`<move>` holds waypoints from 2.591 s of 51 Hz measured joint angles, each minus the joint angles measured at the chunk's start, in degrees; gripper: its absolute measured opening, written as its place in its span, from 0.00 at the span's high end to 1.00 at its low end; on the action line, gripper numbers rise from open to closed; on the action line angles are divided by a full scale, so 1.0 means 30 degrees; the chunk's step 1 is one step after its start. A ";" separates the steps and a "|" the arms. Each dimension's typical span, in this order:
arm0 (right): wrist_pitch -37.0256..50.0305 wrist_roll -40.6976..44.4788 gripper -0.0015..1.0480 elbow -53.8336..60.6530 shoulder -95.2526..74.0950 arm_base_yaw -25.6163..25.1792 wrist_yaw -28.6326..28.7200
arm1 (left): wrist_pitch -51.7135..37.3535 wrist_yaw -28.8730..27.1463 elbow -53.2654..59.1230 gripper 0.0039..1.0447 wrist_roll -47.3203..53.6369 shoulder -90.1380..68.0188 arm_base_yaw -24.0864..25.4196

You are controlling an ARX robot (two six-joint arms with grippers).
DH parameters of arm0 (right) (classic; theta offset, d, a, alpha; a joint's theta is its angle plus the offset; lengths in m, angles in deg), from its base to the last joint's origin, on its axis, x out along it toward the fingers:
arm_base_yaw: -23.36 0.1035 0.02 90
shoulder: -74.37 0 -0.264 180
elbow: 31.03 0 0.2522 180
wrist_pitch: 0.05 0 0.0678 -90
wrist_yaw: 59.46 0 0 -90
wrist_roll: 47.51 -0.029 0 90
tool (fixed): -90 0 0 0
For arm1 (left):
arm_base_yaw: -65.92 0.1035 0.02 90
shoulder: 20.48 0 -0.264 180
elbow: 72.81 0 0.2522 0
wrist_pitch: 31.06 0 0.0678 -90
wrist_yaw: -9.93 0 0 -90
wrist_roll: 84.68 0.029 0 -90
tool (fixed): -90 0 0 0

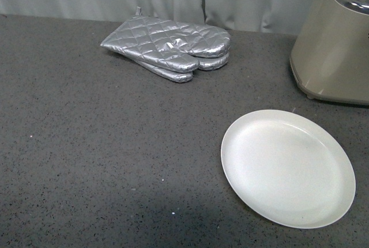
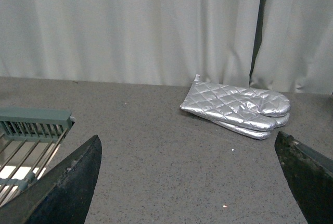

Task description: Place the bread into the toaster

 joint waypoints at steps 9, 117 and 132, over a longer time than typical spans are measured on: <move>0.0022 -0.0022 0.98 0.0000 -0.0029 0.0248 -0.0015 | 0.0000 -0.0007 0.0000 0.06 0.0000 0.0000 0.0000; -2.4837 -0.2776 0.99 1.8593 3.7579 -0.2404 2.3453 | 0.0000 0.0000 0.0000 0.06 0.0000 0.0000 0.0000; -2.4837 -0.2769 0.79 1.8593 3.7579 -0.2404 2.3460 | 0.0000 -0.0007 0.0000 0.06 0.0000 0.0000 0.0000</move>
